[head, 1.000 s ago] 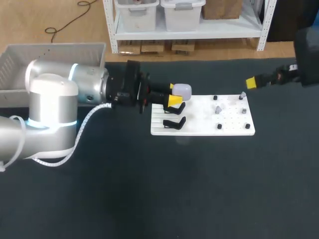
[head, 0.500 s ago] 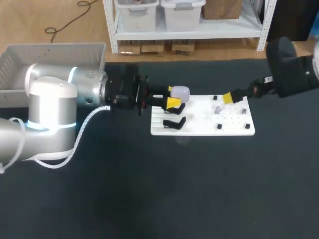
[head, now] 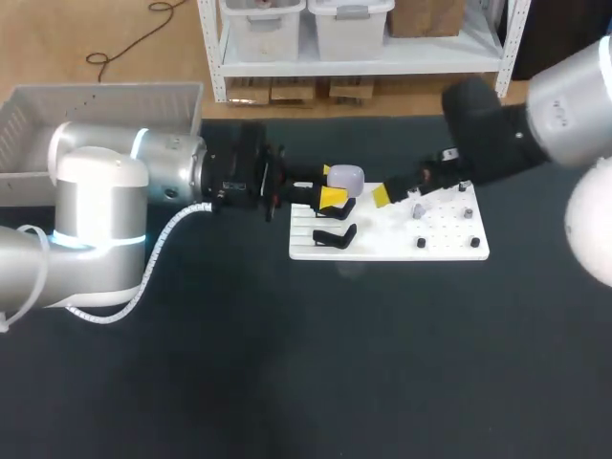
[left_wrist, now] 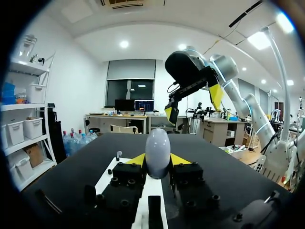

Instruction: Pick up each earbud case from the left stands, insert the matching earbuds, close the lid, and place the case in the box.

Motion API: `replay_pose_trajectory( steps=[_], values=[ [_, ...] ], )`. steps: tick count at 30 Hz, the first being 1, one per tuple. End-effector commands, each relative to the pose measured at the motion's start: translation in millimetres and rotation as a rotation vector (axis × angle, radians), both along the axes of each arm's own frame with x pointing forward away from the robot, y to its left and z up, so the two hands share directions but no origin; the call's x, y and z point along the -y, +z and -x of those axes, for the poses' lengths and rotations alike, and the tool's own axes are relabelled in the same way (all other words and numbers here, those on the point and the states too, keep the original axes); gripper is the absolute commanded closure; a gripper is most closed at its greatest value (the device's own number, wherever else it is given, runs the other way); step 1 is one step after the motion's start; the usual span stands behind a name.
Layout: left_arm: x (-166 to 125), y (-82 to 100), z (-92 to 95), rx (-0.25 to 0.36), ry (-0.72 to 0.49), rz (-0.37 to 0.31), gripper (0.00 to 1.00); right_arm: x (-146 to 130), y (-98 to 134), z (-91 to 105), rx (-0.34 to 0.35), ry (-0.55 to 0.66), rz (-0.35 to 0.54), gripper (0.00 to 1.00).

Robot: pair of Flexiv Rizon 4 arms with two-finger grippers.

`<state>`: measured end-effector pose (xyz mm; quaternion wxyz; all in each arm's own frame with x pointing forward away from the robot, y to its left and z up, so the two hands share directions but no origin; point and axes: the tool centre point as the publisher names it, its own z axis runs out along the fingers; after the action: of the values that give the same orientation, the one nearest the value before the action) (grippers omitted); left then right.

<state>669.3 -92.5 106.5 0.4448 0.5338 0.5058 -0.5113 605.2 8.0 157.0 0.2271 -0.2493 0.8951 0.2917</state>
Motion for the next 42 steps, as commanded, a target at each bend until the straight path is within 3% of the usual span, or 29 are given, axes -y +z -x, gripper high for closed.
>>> replay_pose_trajectory(
  steps=[1, 5, 15, 28, 42],
  values=[
    [0.0, -1.0, -0.2, 0.002, 0.001, 0.003, 1.0, -13.5, -11.3, -14.7, -0.026, 0.02, -0.008, 0.0],
    [0.0, -1.0, -0.2, 0.002, 0.001, 0.003, 1.0, -18.0, -18.7, -18.9, -0.063, 0.031, -0.05, 0.0],
    [0.0, -1.0, -0.2, 0.002, 0.001, 0.003, 1.0, -27.8, -29.6, -25.0, -0.089, 0.035, -0.043, 0.0],
    [0.0, -1.0, -0.2, 0.002, 0.001, 0.003, 1.0, -30.2, -44.9, -39.8, -0.089, 0.001, -0.007, 0.0],
    [0.0, -1.0, -0.2, 0.002, 0.001, 0.003, 1.0, -22.8, -49.0, -52.6, -0.077, -0.07, -0.026, 0.0]
  ],
)
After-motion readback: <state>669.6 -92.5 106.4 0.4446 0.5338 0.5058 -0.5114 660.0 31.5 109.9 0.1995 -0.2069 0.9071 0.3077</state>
